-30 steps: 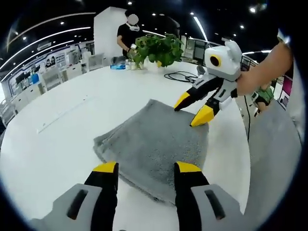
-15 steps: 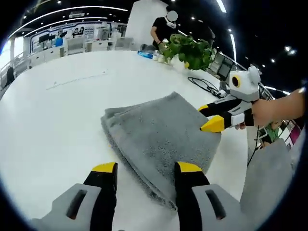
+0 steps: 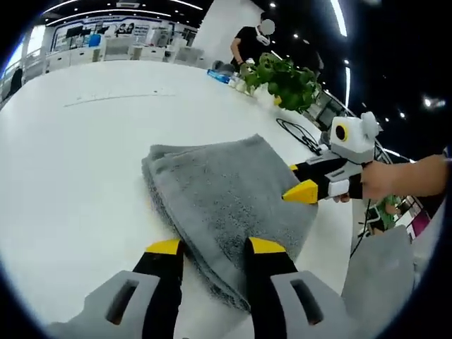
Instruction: Fold the towel on the table until its edges align and the towel forms a compact rectangular stack.
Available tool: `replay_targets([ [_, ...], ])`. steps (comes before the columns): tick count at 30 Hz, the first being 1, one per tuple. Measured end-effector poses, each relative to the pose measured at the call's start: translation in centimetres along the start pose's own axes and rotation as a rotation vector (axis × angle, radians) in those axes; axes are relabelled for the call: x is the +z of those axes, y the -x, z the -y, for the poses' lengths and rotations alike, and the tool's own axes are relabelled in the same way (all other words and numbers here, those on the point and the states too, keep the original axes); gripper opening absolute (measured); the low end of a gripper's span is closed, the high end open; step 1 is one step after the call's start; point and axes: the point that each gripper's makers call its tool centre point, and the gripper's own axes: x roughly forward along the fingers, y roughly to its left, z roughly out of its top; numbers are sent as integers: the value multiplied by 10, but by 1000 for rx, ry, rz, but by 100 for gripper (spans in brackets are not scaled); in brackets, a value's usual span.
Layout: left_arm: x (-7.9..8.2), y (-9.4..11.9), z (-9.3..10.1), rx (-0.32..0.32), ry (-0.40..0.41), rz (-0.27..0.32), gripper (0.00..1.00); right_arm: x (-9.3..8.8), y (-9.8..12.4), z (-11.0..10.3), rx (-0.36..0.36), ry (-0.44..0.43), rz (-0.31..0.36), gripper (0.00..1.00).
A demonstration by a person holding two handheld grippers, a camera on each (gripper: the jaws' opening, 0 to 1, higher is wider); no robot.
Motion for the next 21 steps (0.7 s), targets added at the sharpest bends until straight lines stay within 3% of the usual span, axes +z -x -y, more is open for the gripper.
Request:
replay_targets([
  [21,57,-28,-44,30,-33,-3,36,55,-37,50,-69,62,-6,28],
])
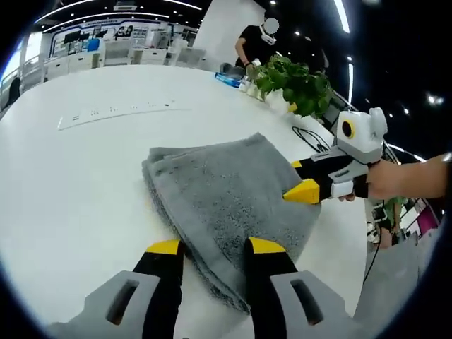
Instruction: Fold the towel on the table until its edges align and the towel forms a compact rectangular stack.
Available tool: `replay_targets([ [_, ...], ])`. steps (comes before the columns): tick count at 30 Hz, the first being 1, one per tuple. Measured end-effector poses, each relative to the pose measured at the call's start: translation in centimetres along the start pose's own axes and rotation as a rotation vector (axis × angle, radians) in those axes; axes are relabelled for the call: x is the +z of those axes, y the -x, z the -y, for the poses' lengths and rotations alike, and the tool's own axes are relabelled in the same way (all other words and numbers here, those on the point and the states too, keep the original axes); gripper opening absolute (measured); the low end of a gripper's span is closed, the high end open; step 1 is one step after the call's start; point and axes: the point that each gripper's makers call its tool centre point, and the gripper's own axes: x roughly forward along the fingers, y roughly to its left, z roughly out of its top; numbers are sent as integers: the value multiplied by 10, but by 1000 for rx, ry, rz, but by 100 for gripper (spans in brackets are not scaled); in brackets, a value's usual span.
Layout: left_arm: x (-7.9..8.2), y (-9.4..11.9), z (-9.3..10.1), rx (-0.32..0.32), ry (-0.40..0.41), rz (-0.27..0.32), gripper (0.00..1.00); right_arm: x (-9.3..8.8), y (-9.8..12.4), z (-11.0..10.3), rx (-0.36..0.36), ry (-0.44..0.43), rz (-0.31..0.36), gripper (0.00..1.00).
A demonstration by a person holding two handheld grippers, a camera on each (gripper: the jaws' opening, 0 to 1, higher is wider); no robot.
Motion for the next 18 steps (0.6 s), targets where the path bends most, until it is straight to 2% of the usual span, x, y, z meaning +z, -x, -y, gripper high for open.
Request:
replay_targets([
  [7,13,-5,-10,8,1,8,36,13,-12,14,-11,3,6,28],
  [15,15,-5,-11,11,15,15,36,16,-12,14,-13,-7,12,29],
  [18,16,-2,-12,19,36,19,39,20,-7,16,-24,-26,40,32],
])
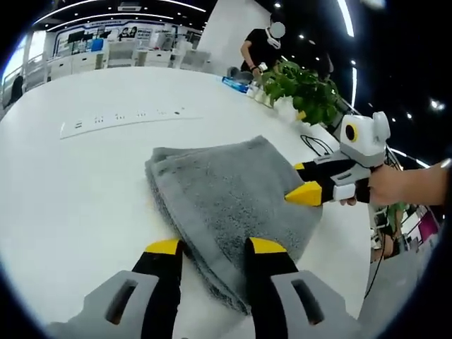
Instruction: Fold the towel on the table until its edges align and the towel forms a compact rectangular stack.
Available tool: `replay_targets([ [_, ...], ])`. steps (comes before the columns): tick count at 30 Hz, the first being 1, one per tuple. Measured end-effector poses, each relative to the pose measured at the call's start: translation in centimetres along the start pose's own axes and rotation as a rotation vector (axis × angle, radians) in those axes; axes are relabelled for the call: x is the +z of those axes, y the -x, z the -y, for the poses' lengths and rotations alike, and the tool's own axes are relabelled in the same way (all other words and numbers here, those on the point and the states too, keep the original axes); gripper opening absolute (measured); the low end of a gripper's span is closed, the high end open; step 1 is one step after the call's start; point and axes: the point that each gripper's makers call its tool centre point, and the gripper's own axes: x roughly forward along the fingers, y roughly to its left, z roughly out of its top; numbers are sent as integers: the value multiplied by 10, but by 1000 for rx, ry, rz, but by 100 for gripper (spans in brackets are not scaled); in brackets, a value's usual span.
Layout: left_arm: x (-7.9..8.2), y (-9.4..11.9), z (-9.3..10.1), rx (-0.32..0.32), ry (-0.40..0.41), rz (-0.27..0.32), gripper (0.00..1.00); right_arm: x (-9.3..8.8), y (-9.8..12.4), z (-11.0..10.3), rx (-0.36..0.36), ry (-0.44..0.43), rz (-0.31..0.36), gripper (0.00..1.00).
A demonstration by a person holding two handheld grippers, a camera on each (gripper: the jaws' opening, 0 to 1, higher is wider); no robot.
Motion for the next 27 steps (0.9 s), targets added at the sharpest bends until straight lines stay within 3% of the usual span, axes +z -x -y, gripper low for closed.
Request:
replay_targets([
  [4,8,7,-3,33,-34,32,45,9,11,1,-33,-1,54,39],
  [6,12,10,-4,46,-51,47,46,15,15,-4,-32,42,81,42],
  [9,27,18,-6,78,-62,107,48,20,21,-9,-35,64,100,45],
  [15,47,35,-2,106,-88,182,62,32,34,-26,-13,107,144,57],
  [20,52,48,1,120,-112,201,67,38,44,-36,-10,132,165,67],
  [27,54,63,10,139,-151,218,74,38,57,-46,-6,150,173,74],
])
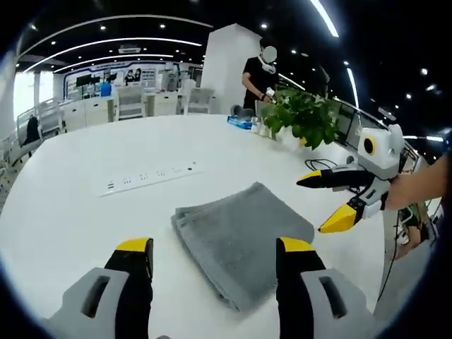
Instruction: Fold the towel on the table until its edges align and the towel forms a compact rectangular stack.
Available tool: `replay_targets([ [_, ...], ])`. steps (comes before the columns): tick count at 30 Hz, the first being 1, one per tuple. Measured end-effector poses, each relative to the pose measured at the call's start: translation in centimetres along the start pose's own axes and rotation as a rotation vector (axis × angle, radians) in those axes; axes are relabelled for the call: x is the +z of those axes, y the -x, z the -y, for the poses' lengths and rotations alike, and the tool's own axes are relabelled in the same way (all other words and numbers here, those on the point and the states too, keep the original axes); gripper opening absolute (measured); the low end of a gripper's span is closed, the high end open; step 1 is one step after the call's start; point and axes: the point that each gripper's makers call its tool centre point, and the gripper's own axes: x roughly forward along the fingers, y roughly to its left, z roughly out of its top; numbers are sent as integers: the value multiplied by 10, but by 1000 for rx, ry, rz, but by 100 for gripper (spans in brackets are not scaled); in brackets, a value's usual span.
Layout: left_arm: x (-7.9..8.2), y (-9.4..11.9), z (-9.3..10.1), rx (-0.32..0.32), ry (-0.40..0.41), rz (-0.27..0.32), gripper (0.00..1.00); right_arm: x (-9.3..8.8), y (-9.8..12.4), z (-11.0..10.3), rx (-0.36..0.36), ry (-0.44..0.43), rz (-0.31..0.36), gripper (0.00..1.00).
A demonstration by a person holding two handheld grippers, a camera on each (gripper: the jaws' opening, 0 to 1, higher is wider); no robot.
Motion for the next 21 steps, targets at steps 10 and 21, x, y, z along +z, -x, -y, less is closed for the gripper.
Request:
replay_targets([
  [10,10,25,13,28,-101,32,85,3,23,-15,3,20,0,81],
  [21,9,50,19,63,-130,48,97,4,41,-32,19,23,6,92],
])
